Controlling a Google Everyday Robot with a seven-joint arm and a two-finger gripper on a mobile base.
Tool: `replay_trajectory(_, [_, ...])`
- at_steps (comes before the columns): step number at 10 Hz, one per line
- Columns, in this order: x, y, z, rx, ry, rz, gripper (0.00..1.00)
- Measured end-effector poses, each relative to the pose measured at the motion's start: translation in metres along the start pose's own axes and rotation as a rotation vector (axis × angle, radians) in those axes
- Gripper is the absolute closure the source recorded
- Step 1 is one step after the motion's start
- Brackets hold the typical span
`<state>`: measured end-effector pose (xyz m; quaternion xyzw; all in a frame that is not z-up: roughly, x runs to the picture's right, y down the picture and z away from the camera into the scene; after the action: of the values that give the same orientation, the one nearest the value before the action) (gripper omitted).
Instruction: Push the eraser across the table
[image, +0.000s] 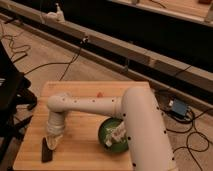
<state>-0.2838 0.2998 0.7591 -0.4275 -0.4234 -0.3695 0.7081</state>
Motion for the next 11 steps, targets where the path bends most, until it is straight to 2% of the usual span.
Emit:
replay_trajectory(5, [-0.016, -0.023, 0.012, 0.006, -0.006, -0.018, 1.0])
replay_trajectory(11, [-0.042, -0.048, 0.028, -0.006, -0.026, -0.051, 1.0])
